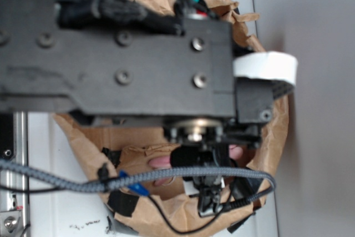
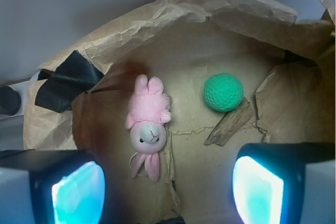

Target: Grab the pink bunny.

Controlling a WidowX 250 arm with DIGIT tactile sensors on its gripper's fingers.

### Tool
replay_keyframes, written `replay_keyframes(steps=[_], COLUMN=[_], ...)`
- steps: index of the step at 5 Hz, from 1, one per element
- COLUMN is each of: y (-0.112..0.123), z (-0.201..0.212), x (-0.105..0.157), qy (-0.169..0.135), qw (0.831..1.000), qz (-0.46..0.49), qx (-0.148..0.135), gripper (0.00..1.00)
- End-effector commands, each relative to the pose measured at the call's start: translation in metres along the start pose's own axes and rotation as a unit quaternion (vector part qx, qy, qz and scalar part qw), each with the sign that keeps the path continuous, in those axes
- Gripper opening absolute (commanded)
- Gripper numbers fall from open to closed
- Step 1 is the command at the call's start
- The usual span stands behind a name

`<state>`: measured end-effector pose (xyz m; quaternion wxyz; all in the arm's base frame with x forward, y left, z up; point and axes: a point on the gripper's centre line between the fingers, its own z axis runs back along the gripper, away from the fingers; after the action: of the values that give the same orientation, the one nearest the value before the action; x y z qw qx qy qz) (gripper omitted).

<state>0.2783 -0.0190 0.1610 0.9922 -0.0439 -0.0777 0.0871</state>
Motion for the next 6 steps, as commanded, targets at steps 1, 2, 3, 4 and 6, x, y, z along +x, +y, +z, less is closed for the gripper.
replay_keyframes(steps=[1,2,3,4,6], y=[0.027,0.042,0.052,0.048,0.016], z=[-0.019,-0.023,-0.028,-0.059,-0.073], x=[0.02,0.01,-0.011,-0.027,-0.034], qy=[-0.025,-0.021,-0.031,-0.048,-0.045], qw=[0.999,1.0,0.999,0.997,0.998], qz=[-0.011,-0.019,-0.033,-0.046,-0.025], qx=[-0.024,-0.008,0.011,0.042,0.023], gripper=[1.0,1.0,1.0,1.0,1.0])
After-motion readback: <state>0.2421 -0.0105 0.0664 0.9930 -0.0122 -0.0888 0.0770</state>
